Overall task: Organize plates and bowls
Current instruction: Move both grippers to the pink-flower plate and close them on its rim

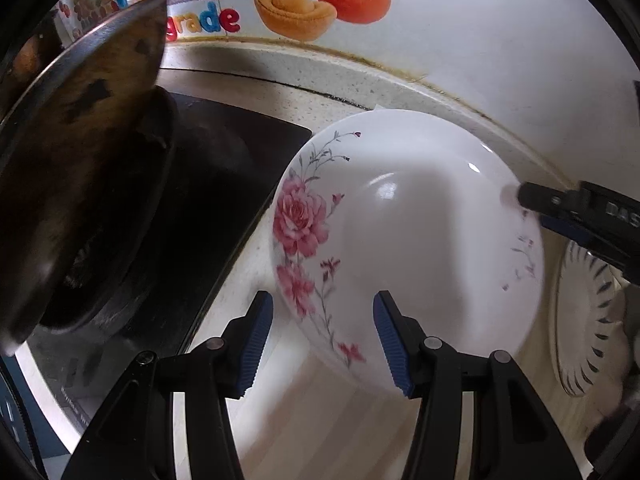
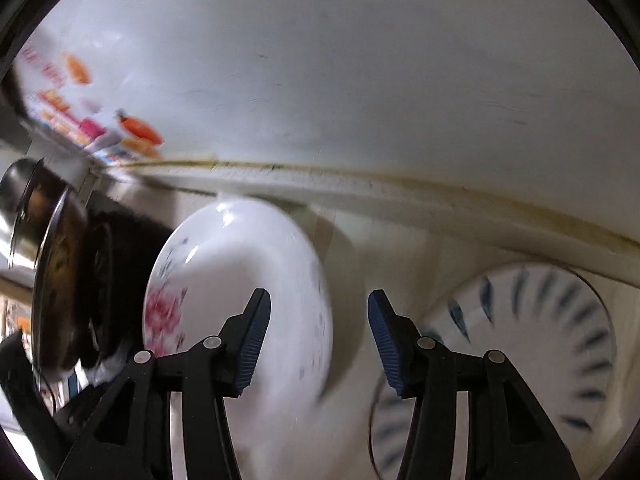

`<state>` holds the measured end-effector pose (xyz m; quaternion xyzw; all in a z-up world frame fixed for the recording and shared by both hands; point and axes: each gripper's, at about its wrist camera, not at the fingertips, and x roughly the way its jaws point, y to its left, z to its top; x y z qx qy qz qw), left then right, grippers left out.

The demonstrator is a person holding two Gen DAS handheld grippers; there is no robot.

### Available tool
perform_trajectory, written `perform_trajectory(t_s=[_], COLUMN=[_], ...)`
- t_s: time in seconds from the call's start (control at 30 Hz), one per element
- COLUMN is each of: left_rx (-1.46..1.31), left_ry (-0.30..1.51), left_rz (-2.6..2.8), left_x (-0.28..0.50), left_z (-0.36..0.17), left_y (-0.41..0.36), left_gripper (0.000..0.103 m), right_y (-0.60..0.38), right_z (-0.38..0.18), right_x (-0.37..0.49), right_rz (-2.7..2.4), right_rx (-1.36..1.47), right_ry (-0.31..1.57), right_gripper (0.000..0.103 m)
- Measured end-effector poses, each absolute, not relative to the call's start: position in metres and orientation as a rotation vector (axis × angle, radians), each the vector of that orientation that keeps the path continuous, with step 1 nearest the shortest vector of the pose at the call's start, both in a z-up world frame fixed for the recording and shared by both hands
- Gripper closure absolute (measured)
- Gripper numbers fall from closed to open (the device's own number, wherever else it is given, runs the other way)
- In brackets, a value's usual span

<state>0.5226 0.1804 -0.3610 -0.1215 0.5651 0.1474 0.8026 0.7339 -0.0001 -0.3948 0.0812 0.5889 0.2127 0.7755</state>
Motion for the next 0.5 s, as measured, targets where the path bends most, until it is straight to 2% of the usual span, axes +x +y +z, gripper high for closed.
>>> perform_trajectory(t_s=[0.07, 0.1, 0.13, 0.17, 0.3, 0.5], left_rx=[-0.252, -0.244, -0.228, -0.215, -0.214, -0.23], left_ry=[1.208, 1.206, 1.202, 1.196, 1.177, 1.183], left_rz=[0.327, 0.333, 0.343, 0.351, 0.341, 0.319], left_x=[0.529, 0.531, 0.533, 0.534, 0.531, 0.53], left_z=[-0.365, -0.367, -0.368, -0.369, -0.369, -0.369], left_y=[0.182, 0.182, 0.183, 0.184, 0.191, 0.192], left_gripper=[0.053, 0.056, 0.06, 0.066, 0.075, 0.076], right_y=[0.007, 0.009, 0.01, 0.012, 0.011, 0.001], right_z=[-0.407, -0.413, -0.419, -0.423, -0.427, -0.424], right_x=[0.741, 0.746, 0.749, 0.752, 0.754, 0.745], right_rz=[0.457, 0.463, 0.472, 0.476, 0.482, 0.497], right_rx=[0.178, 0.199, 0.226, 0.252, 0.291, 0.305], right_ry=[1.277, 1.285, 1.289, 1.292, 1.252, 1.248], right_gripper=[0.057, 0.063, 0.072, 0.077, 0.079, 0.083])
